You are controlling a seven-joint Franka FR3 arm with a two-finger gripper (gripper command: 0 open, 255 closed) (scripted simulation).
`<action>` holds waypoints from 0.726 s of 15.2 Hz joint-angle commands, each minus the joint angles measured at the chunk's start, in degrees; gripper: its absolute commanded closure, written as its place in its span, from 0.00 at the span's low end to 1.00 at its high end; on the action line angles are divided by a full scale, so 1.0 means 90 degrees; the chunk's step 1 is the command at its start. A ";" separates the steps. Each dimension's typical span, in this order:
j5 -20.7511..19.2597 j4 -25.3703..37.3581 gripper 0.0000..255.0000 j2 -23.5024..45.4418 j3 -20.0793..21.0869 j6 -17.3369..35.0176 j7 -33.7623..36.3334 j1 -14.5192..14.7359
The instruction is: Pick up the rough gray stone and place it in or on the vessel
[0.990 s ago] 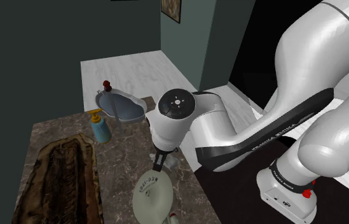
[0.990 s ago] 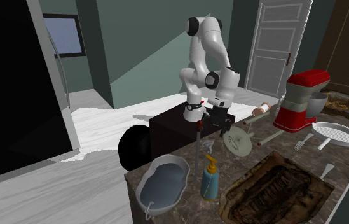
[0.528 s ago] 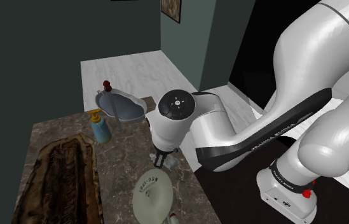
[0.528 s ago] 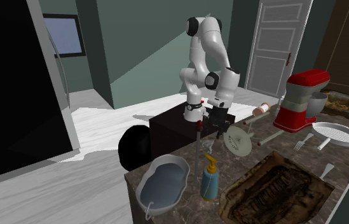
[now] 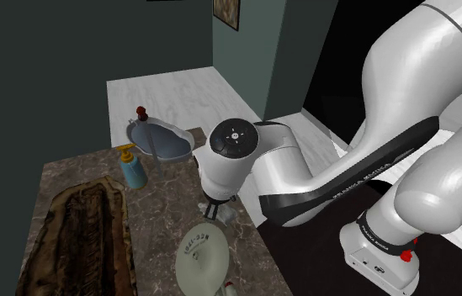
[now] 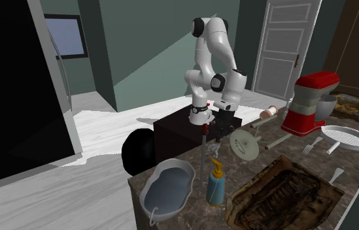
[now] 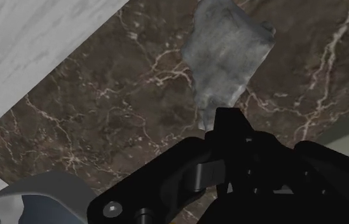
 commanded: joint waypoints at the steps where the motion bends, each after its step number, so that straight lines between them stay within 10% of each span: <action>1: 0.0000 0.0000 1.00 0.0000 0.0000 0.0000 0.0000 0.0000; 2: 0.0000 0.0000 0.00 0.0000 0.0000 0.0000 0.0000 0.0000; 5: 0.4770 -0.1108 0.00 -0.0054 -0.1584 0.1899 -0.3401 0.1070; 6: 0.5307 -0.1139 0.00 -0.0019 -0.1689 0.1971 -0.3811 0.1185; 11: 0.4657 -0.1062 0.00 0.0684 -0.1568 0.2568 -0.3371 0.1004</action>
